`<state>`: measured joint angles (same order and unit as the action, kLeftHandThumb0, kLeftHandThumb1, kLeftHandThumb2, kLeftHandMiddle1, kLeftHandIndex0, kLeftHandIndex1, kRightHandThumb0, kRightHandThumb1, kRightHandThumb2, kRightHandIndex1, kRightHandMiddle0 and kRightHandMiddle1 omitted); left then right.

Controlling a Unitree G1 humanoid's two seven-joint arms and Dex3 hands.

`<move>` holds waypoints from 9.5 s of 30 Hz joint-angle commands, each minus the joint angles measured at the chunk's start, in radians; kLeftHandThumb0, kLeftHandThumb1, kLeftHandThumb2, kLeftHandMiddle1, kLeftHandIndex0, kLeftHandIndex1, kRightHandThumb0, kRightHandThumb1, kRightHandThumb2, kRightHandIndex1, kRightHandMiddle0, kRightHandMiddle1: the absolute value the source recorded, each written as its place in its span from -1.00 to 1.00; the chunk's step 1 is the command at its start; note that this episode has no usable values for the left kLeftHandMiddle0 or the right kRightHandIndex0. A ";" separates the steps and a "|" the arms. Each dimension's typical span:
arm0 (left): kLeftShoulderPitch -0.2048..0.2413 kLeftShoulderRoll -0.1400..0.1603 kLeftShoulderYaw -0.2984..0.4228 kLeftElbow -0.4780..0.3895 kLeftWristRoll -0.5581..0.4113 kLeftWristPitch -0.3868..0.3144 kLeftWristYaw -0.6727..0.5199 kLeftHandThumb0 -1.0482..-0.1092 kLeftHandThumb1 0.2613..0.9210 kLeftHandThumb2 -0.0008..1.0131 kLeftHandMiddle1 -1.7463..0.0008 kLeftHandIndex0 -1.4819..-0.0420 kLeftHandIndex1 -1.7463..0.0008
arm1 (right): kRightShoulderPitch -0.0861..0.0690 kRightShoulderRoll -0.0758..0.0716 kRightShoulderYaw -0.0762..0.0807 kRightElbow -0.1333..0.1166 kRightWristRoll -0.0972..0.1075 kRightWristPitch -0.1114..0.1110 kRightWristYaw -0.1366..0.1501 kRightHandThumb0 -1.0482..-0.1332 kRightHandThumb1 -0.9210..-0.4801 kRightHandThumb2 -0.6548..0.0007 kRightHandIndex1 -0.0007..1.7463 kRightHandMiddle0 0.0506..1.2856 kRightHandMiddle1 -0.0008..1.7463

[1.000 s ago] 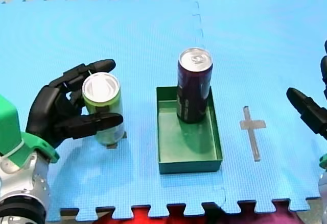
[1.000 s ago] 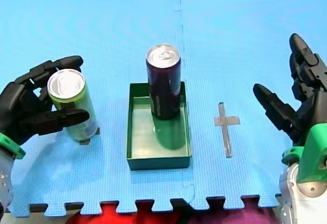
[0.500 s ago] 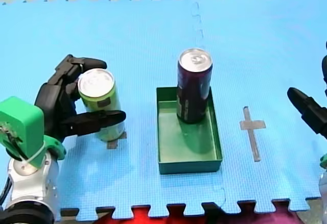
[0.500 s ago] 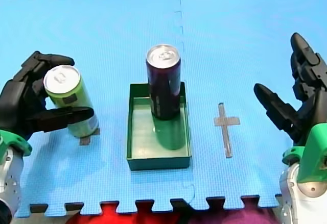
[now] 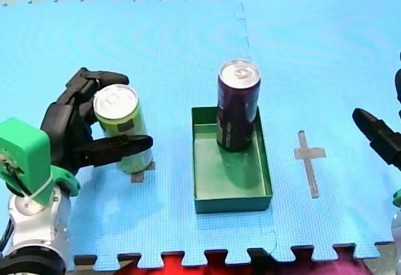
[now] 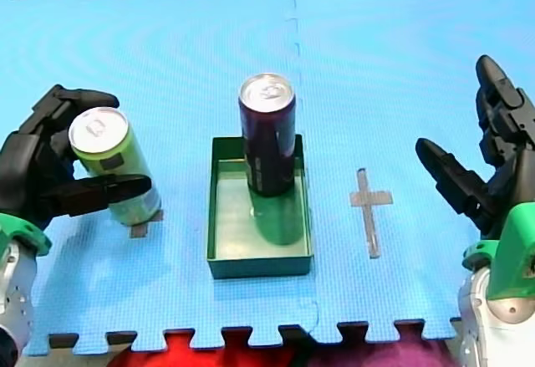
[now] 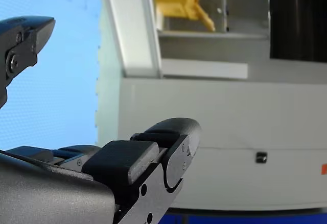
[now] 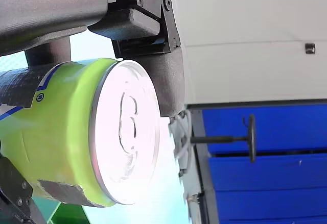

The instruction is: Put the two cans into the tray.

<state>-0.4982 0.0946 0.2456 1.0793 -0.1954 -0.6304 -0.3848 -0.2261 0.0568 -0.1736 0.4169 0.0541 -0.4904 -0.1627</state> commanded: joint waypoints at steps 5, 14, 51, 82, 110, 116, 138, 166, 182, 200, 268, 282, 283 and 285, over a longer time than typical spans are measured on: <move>-0.007 0.002 0.004 0.012 -0.007 0.000 -0.005 0.81 0.46 -0.82 -1.00 0.33 -1.00 | -0.007 -0.008 -0.005 0.012 0.003 -0.012 0.001 0.68 -0.06 0.99 -1.00 -0.08 -1.00; 0.032 -0.004 -0.051 -0.174 0.030 0.064 0.018 0.76 0.45 -0.80 -1.00 0.33 -1.00 | -0.008 -0.009 -0.004 0.014 -0.002 -0.013 -0.002 0.69 -0.07 0.99 -1.00 -0.09 -1.00; 0.194 -0.006 -0.152 -0.740 0.044 0.452 0.064 0.72 0.31 -0.74 -1.00 0.31 -1.00 | 0.000 -0.001 0.002 -0.002 -0.007 0.004 -0.004 0.75 -0.11 1.00 -1.00 -0.08 -1.00; 0.223 -0.043 -0.186 -0.913 0.004 0.486 0.084 0.67 0.18 -0.61 -1.00 0.29 -1.00 | -0.005 -0.009 0.000 0.008 -0.008 0.013 -0.006 0.79 -0.12 1.00 -1.00 -0.09 -1.00; 0.202 -0.084 -0.228 -0.913 -0.015 0.483 0.055 0.68 0.02 -0.39 -1.00 0.28 -1.00 | -0.014 -0.008 0.001 0.014 -0.011 0.021 -0.016 0.80 -0.13 1.00 -1.00 -0.09 -1.00; 0.192 -0.102 -0.252 -0.906 0.009 0.478 0.068 0.69 -0.28 -0.02 -1.00 0.29 -1.00 | -0.017 -0.006 0.001 0.019 -0.010 0.019 -0.016 0.81 -0.14 1.00 -1.00 -0.09 -1.00; 0.199 -0.127 -0.287 -0.905 0.010 0.468 0.043 0.66 -0.89 0.72 -1.00 0.30 -1.00 | -0.021 0.003 0.000 0.019 0.001 0.020 -0.016 0.80 -0.12 1.00 -1.00 -0.08 -1.00; 0.158 -0.044 -0.316 -0.926 0.028 0.645 -0.019 0.56 -0.99 0.86 -1.00 0.31 -1.00 | -0.018 0.006 0.004 0.016 -0.007 0.004 -0.013 0.79 -0.12 1.00 -1.00 -0.08 -1.00; 0.095 -0.023 -0.328 -0.836 0.065 0.768 -0.024 0.55 -0.87 0.74 -1.00 0.31 -1.00 | -0.004 0.010 0.006 -0.009 -0.002 0.014 -0.009 0.80 -0.13 1.00 -1.00 -0.08 -1.00; 0.092 -0.042 -0.316 -0.800 0.063 0.734 -0.028 0.57 -0.75 0.59 -1.00 0.30 -1.00 | 0.000 0.015 0.004 -0.011 0.002 0.018 -0.011 0.83 -0.15 1.00 -1.00 -0.08 -1.00; -0.016 0.152 -0.334 -1.053 0.111 0.591 -0.143 0.42 -0.37 0.18 -1.00 0.16 -1.00 | -0.068 0.044 0.005 0.099 0.000 -0.004 -0.047 0.60 -0.02 1.00 -1.00 -0.06 -1.00; -0.014 0.074 -0.224 -0.710 0.062 0.403 -0.036 0.48 -0.46 0.28 -1.00 0.18 -1.00 | -0.061 0.028 -0.009 0.114 -0.004 -0.024 -0.046 0.60 -0.03 0.99 -0.99 -0.04 -1.00; -0.009 0.072 -0.225 -0.708 0.066 0.395 -0.033 0.48 -0.47 0.28 -1.00 0.18 -1.00 | -0.059 0.027 -0.009 0.112 -0.006 -0.024 -0.047 0.60 -0.04 0.99 -1.00 -0.04 -1.00; 0.000 0.071 -0.228 -0.709 0.073 0.389 -0.025 0.49 -0.48 0.29 -1.00 0.19 -1.00 | -0.057 0.024 -0.009 0.110 -0.010 -0.025 -0.048 0.60 -0.04 0.99 -1.00 -0.04 -1.00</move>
<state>-0.5032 0.1662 0.0136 0.3636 -0.1247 -0.2326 -0.4166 -0.2858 0.0895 -0.1793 0.5331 0.0485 -0.5087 -0.2076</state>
